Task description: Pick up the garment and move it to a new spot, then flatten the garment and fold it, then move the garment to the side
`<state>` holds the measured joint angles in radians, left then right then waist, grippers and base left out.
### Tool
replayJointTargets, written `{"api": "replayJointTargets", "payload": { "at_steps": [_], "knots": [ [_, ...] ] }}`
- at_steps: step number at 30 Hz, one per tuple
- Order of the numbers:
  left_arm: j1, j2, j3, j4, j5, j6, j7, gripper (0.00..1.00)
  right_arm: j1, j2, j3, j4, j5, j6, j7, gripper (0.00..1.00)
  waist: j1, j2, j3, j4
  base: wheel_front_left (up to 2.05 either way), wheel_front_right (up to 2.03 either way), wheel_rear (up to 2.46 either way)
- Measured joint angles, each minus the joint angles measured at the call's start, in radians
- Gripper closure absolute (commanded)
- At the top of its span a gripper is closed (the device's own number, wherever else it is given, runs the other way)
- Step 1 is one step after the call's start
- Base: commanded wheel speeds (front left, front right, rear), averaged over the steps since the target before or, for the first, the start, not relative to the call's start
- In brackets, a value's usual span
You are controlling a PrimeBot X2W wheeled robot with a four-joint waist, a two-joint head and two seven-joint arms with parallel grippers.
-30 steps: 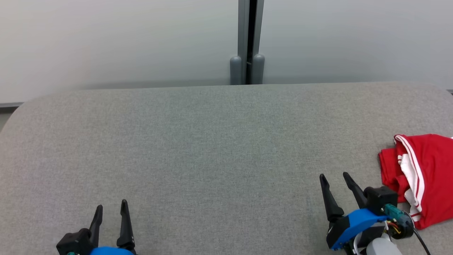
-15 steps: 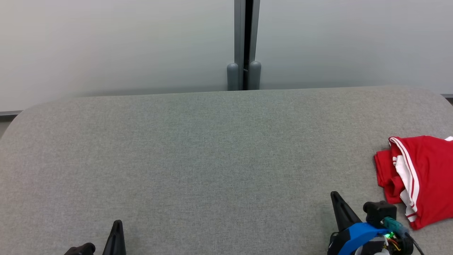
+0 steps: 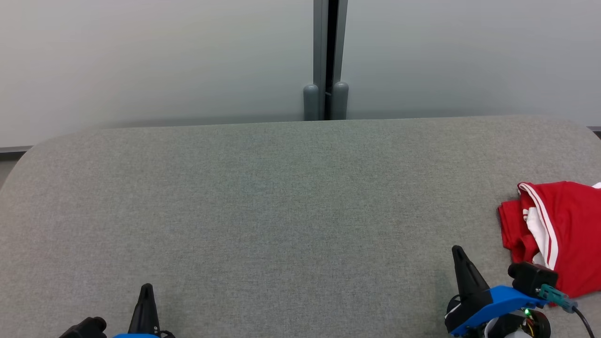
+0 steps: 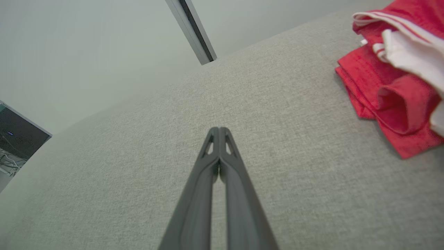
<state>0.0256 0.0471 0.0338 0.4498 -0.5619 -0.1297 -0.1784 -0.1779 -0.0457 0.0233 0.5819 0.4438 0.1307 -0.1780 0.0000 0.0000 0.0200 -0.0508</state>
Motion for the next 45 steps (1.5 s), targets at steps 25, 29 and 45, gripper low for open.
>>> {"api": "replayJointTargets", "payload": {
  "at_steps": [25, 29, 45],
  "knots": [
    [-0.042, 0.000, 0.024, -0.066, -0.342, 0.000, 0.094, 1.00, 0.019, 0.000, -0.043, -0.112, 0.380, 0.000, 0.094, 1.00, 0.0000, 0.0000, -0.004, 0.012, 0.00, 0.00, 0.00],
    [-0.050, 0.000, 0.027, -0.075, -0.389, 0.000, 0.107, 1.00, 0.020, 0.000, -0.050, -0.125, 0.431, 0.000, 0.107, 1.00, 0.0000, 0.0000, -0.004, 0.014, 0.00, 0.00, 0.00],
    [-0.069, 0.000, 0.044, -0.108, -0.557, 0.000, 0.154, 1.00, 0.030, 0.000, -0.072, -0.180, 0.619, 0.000, 0.152, 1.00, 0.0000, 0.0001, -0.007, 0.021, 0.00, 0.00, 0.00]
  ]
}}
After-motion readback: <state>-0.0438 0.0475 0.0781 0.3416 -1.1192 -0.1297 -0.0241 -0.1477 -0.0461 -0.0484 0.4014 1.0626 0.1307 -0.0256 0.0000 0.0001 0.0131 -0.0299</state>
